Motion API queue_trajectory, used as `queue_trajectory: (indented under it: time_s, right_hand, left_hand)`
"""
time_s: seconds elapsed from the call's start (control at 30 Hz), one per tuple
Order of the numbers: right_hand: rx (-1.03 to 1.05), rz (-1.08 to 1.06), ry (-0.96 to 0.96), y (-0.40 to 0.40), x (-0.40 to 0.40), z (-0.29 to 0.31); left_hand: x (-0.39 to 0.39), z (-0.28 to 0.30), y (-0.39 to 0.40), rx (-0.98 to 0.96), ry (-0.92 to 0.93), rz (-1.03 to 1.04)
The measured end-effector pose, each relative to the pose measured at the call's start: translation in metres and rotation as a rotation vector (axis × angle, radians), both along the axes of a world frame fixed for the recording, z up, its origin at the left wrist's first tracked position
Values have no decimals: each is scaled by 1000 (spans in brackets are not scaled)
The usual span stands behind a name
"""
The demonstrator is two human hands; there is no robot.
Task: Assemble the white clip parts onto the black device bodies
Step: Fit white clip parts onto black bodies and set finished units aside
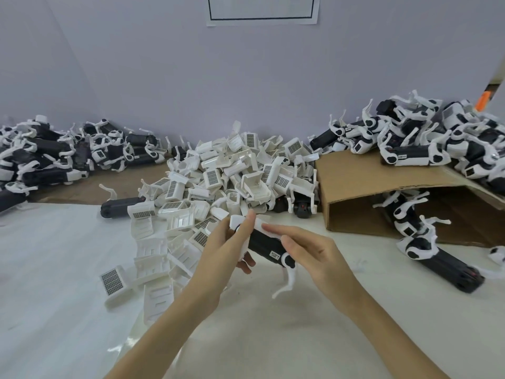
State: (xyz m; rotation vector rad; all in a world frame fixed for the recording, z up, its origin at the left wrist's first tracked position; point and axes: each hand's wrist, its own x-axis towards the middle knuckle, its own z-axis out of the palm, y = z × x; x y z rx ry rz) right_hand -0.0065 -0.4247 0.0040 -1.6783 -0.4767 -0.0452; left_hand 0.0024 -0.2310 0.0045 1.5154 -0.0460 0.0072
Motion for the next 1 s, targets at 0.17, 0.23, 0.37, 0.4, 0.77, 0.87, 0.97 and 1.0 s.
queue_trajectory:
  time_s: [0.17, 0.23, 0.37, 0.4, 0.77, 0.87, 0.97, 1.0]
  right_hand:
    - [-46, -4, -60, 0, 0, -1]
    - [-68, 12, -65, 1, 1, -3]
    - [-142, 2, -117, 6, -1, -10]
    - [-167, -27, -144, 8, -2, -13]
    - [-271, -448, -508, 9, 1, -16]
    - [-273, -456, -512, 5, 3, -14]
    - [-279, -472, -530, 5, 3, -16]
    - [-290, -479, -540, 5, 4, -16]
  left_hand:
    - [3, 0, 2, -47, 41, 11]
    - [3, 0, 1, -29, 26, 7]
    - [1, -2, -2, -22, -4, -14]
    - [1, -2, -4, -23, -25, -15]
    - [4, -3, 8, 384, -345, -143]
    - [7, -5, 10, 463, -406, -133]
    - [6, -5, 9, 449, -423, -127]
    - [6, -5, 9, 453, -429, -125]
